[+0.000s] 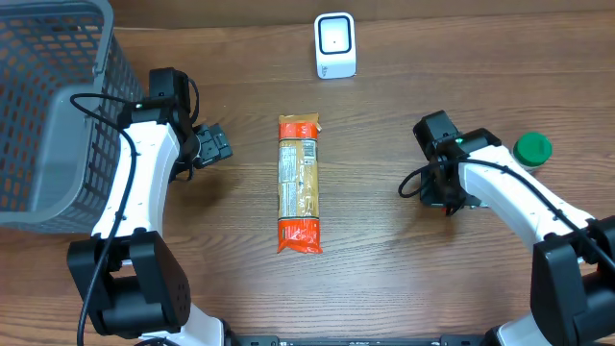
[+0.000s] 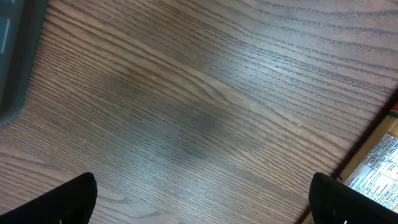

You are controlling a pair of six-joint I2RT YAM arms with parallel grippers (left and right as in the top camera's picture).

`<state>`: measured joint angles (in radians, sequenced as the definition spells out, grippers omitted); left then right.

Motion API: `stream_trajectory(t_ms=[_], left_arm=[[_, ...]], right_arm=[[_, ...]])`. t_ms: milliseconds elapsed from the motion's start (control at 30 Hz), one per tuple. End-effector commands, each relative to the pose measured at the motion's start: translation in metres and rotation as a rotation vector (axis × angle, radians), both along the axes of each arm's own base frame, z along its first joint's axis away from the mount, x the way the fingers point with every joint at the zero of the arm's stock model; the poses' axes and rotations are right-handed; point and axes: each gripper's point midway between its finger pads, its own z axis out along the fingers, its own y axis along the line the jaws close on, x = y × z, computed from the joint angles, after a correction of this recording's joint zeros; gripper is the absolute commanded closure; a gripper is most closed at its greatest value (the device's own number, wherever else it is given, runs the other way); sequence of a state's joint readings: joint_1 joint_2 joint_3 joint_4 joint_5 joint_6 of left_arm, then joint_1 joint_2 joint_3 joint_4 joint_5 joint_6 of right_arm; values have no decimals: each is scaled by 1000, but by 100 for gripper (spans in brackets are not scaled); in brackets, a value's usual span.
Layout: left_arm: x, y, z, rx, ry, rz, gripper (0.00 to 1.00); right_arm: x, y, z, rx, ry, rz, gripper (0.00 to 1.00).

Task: Scan the item barcode
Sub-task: 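Carry the red strip right and lower it beside the teal pack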

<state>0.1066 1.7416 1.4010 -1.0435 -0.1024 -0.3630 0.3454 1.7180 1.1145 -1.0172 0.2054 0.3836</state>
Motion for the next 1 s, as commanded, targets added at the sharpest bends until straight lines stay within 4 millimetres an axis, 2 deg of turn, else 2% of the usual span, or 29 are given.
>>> stream_trajectory(t_ms=[0, 200, 300, 667, 767, 933, 967], left_arm=[[2, 1, 3, 12, -9, -12, 0], [2, 1, 3, 12, -9, -12, 0], [2, 1, 3, 12, -9, -12, 0], [2, 1, 3, 12, -9, -12, 0], [2, 1, 3, 12, -9, -12, 0], [2, 1, 3, 12, -9, -12, 0], [2, 1, 3, 12, -9, -12, 0]], right_arm=[[-3, -4, -6, -6, -8, -19, 93], [-3, -11, -14, -35, -24, -20, 91], [-2, -11, -14, -40, -31, -20, 88], [0, -14, -13, -52, -43, -22, 88], [0, -14, -13, -52, -43, -22, 79], [0, -14, -13, -52, -43, -22, 46], [0, -14, -13, -52, -43, -22, 44]])
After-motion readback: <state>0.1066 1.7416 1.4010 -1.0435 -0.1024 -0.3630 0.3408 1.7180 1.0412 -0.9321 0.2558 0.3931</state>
